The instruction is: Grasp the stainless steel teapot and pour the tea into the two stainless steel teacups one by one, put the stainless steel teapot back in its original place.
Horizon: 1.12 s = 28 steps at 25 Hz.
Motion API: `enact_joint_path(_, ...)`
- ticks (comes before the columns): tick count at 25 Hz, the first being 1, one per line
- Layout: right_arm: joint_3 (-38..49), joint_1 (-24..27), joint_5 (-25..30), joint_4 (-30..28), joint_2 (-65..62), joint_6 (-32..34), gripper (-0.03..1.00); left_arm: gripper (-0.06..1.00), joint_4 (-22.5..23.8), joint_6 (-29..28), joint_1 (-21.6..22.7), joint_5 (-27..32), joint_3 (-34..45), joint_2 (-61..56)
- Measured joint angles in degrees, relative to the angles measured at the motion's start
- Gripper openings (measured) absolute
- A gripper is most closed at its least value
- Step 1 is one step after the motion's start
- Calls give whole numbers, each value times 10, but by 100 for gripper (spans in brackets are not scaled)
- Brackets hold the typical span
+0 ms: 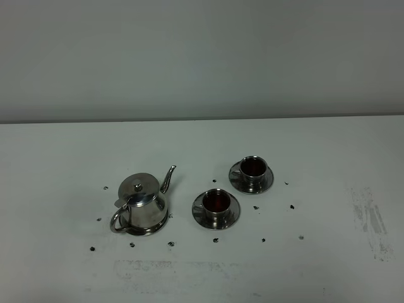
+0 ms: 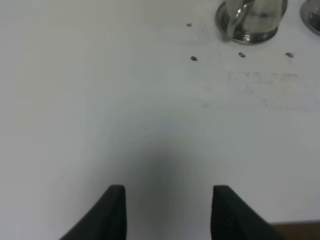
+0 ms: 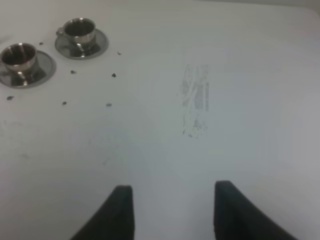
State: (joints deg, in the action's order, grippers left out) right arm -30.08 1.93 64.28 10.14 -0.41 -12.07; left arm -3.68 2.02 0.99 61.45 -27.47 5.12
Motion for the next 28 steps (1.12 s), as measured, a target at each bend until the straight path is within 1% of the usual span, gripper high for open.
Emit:
enact_joint_path(6, 0, 0, 0, 0, 0, 0, 36, 41, 3, 0, -12, -3, 14, -51)
enact_joint_path(28, 0, 0, 0, 0, 0, 0, 36, 41, 3, 0, -13, -4, 14, -54)
